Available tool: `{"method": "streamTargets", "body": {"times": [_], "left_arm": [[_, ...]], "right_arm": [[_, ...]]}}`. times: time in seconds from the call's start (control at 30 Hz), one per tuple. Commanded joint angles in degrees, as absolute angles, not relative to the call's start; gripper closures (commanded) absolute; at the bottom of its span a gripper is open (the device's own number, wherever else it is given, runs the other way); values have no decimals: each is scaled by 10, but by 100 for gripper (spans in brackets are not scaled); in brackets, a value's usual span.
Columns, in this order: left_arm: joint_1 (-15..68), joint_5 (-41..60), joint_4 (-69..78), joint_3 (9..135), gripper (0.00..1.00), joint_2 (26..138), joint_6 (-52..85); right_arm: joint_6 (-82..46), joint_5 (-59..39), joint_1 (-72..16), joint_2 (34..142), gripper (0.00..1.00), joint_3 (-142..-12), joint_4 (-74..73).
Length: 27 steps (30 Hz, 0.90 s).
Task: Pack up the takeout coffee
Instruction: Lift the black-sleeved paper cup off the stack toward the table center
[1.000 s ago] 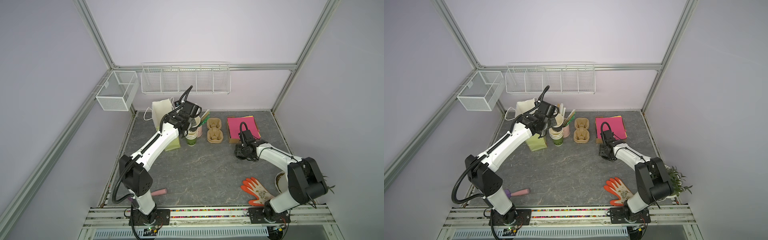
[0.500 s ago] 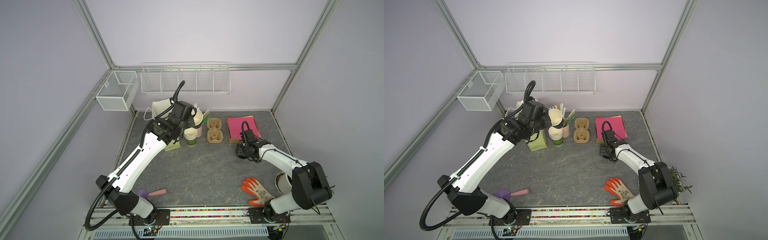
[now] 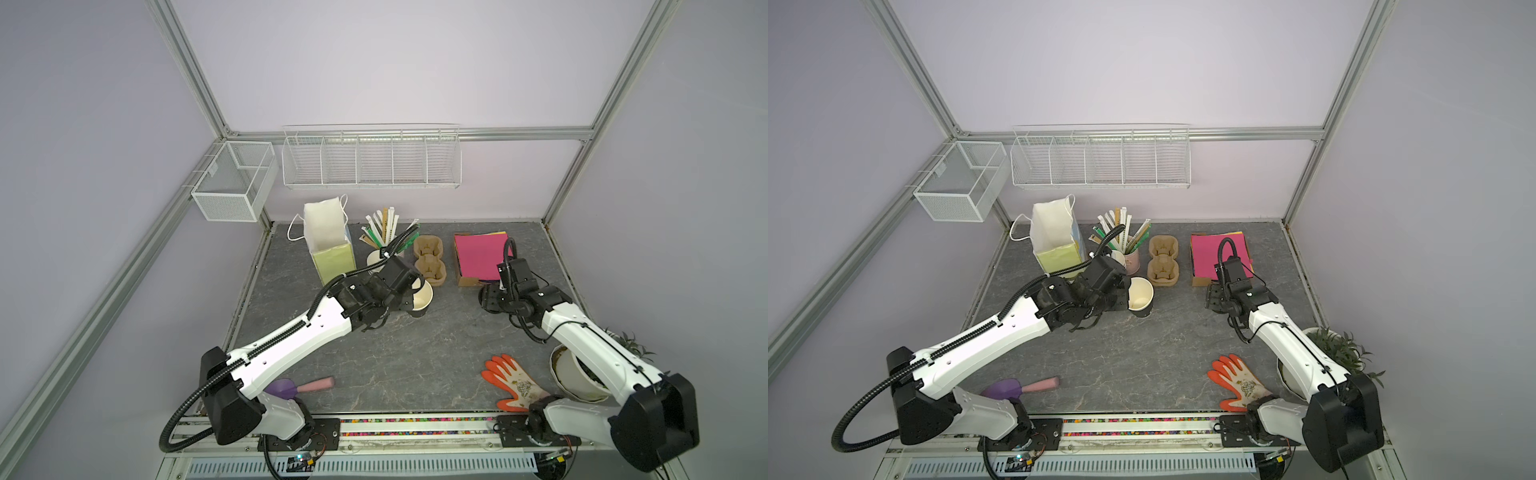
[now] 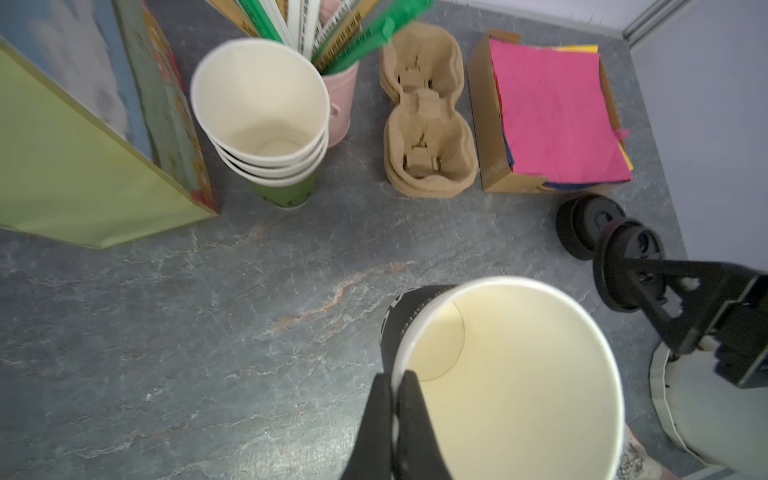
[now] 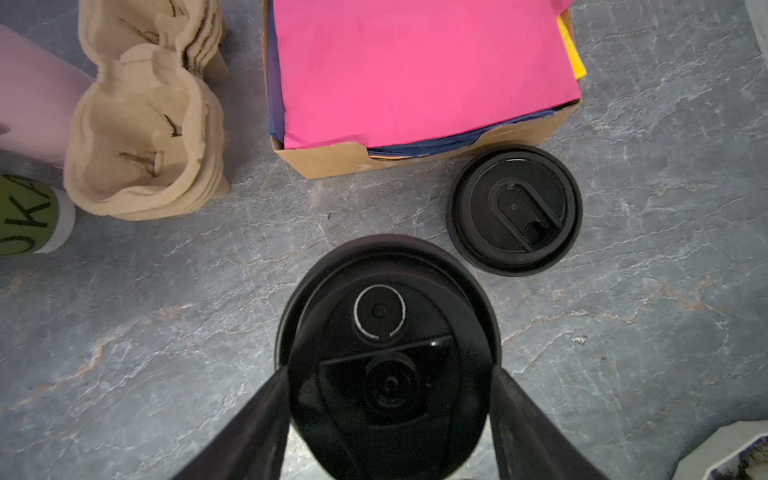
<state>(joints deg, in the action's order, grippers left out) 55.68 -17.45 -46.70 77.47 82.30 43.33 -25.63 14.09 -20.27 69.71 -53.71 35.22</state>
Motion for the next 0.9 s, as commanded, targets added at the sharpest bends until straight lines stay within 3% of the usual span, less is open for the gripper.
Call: {"method": "streamTargets", "body": {"times": [0.0,0.87], "left_arm": [[567,-156,-429,759,100,848,457],[604,-133,-367,727,100,990,475]], "right_arm": [[-248,135,-200,672,29,-546,387],[-248,100,-211,615,29,-537,412]]}}
